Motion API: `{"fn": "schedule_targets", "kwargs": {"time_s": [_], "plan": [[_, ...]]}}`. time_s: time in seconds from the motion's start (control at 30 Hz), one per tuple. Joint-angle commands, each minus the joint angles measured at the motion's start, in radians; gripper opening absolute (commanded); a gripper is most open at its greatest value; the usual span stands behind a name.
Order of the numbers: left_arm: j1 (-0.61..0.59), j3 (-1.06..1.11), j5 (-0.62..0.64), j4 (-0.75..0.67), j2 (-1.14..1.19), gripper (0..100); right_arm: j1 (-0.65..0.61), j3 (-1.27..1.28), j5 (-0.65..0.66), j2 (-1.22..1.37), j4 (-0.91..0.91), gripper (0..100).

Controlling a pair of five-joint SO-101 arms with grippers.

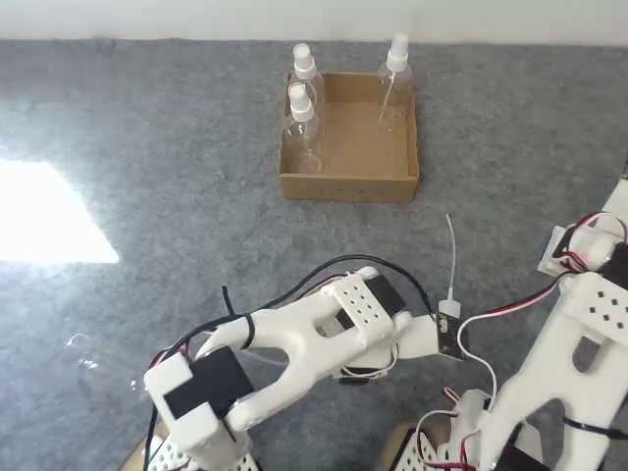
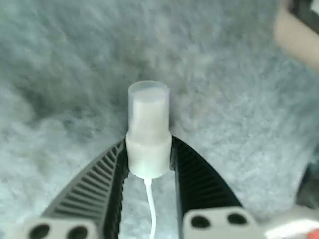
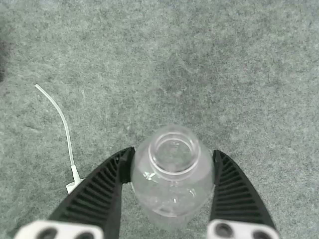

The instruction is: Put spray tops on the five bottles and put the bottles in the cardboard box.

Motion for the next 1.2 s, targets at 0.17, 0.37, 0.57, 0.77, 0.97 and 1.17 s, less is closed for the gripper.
{"fn": "schedule_targets", "kwargs": {"time_s": [0.17, 0.37, 0.57, 0.77, 0.97, 1.17], "plan": [[-0.110, -0.082, 0.051, 0.152, -0.249, 1, 0.005, -0.055, 0.006, -0.044, -0.012, 14.4], [-0.244, -0.082, 0.051, 0.204, -0.428, 1, -0.070, -0.060, 0.006, -0.044, 0.024, 14.4], [-0.399, -0.082, 0.051, 0.201, -0.572, 1, -0.168, -0.054, 0.005, -0.119, 0.042, 14.4], [-0.522, -0.082, 0.057, 0.195, -0.678, 1, -0.364, -0.054, 0.005, -0.211, 0.097, 14.4], [-0.692, -0.082, 0.164, 0.129, -0.764, 1, -0.595, -0.054, 0.005, -0.246, 0.093, 14.4], [-0.792, -0.096, 0.255, 0.118, -0.827, 1, -0.816, -0.054, -0.064, -0.242, 0.065, 14.4]]}}
